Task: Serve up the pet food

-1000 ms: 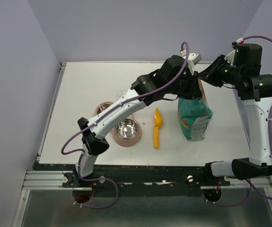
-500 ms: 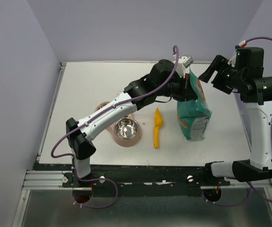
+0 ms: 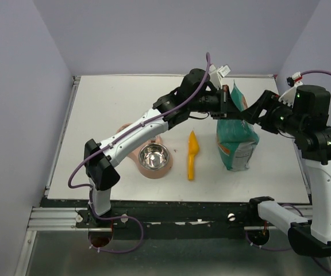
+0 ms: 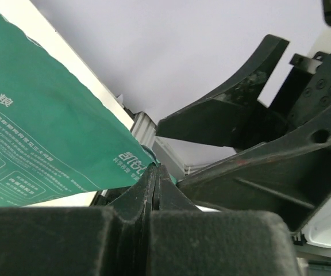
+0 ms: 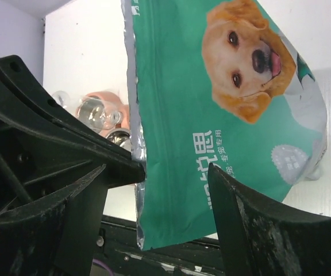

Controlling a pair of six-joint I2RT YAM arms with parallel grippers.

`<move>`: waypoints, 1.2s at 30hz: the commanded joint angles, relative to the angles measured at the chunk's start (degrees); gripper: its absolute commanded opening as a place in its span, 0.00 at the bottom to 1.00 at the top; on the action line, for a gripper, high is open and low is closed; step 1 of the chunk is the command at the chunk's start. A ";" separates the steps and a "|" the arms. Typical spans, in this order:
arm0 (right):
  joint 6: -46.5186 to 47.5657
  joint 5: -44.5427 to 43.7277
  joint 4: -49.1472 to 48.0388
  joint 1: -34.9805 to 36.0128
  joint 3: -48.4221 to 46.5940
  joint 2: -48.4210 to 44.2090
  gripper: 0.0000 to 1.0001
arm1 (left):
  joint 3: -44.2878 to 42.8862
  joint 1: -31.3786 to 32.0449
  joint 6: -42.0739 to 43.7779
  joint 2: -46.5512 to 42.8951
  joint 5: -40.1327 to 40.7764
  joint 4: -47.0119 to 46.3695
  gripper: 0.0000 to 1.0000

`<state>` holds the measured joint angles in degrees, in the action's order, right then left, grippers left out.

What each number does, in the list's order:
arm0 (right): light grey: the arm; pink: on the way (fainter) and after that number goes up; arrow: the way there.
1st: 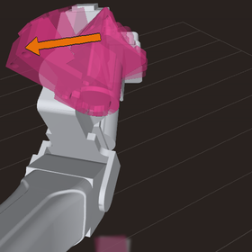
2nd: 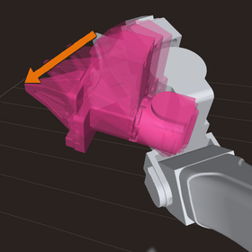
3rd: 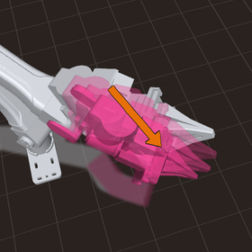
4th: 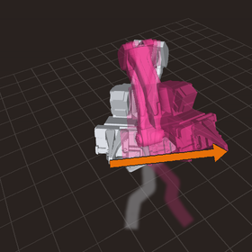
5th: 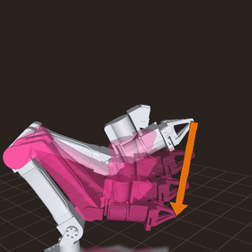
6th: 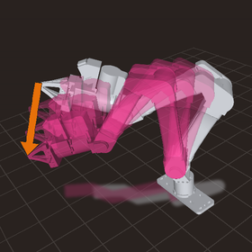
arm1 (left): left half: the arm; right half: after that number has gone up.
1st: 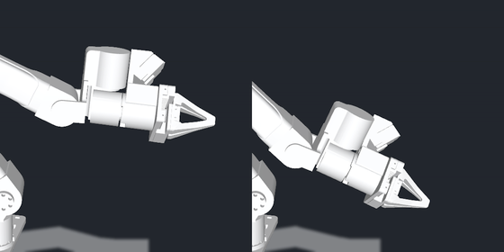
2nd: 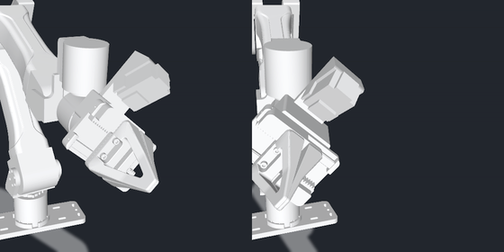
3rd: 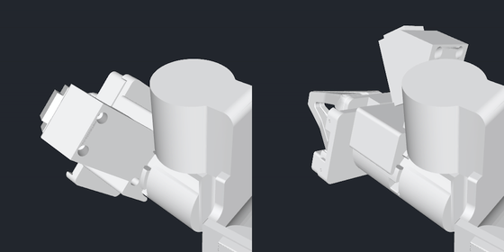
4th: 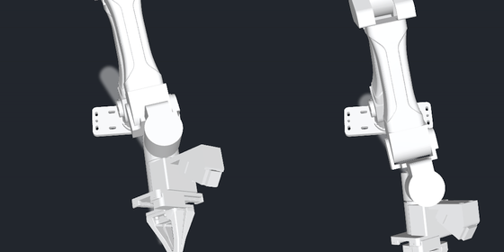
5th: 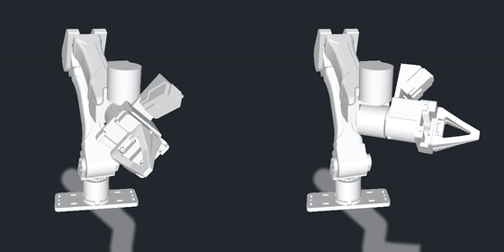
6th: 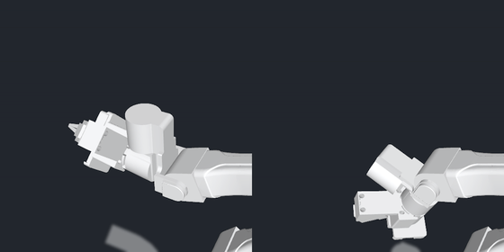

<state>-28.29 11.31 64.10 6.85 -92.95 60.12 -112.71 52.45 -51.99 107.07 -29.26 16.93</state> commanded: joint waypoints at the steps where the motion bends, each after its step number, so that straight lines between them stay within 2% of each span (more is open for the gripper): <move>1: 2.54 3.81 -4.15 0.27 2.51 -1.23 0.77 | -1.90 -0.15 -5.31 0.25 -4.58 0.38 0.00; 5: 3.60 4.60 -3.98 0.27 6.01 -1.40 0.67 | -5.24 -1.47 -6.37 1.39 -4.23 2.75 0.01; 8: 3.77 4.68 -6.08 0.27 8.65 -2.72 0.58 | -8.31 -2.52 -7.34 2.27 -3.18 5.12 0.07; 13: 4.56 3.72 -6.53 0.27 11.11 -3.34 0.52 | -14.20 -2.79 -7.87 5.34 -2.21 7.77 0.20; 17: 4.74 3.54 -7.40 0.27 13.05 -3.78 0.40 | -14.21 -3.05 -8.13 5.17 -2.12 7.07 0.29; 20: 5.61 2.23 -6.97 0.27 13.58 -4.13 0.40 | -12.54 -3.40 -7.87 4.03 -1.86 6.36 0.34; 22: 5.97 0.30 -6.44 0.27 13.67 -4.31 0.46 | -12.62 -3.66 -6.64 3.68 -1.86 6.62 0.36; 24: 6.23 -1.63 -5.74 0.27 13.58 -4.13 0.46 | -12.45 -3.93 -5.93 3.41 -1.68 7.24 0.36; 27: 6.50 -1.12 -5.91 0.27 13.49 -3.69 0.40 | -12.71 -4.02 -5.67 3.41 -1.25 7.24 0.36; 30: 6.50 0.64 -6.88 0.27 13.32 -4.04 0.22 | -14.90 -4.02 -6.10 4.55 0.33 8.64 0.43; 33: 6.50 2.04 -7.40 0.27 12.88 -3.87 0.21 | -16.75 -3.93 -7.16 6.13 3.05 9.09 0.46; 36: 6.50 2.31 -7.06 0.27 12.70 -3.69 0.21 | -18.34 -3.93 -8.65 7.89 4.03 9.79 0.44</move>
<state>-22.94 12.25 54.04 6.81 -80.29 55.77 -127.59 48.47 -58.57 112.73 -28.73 26.22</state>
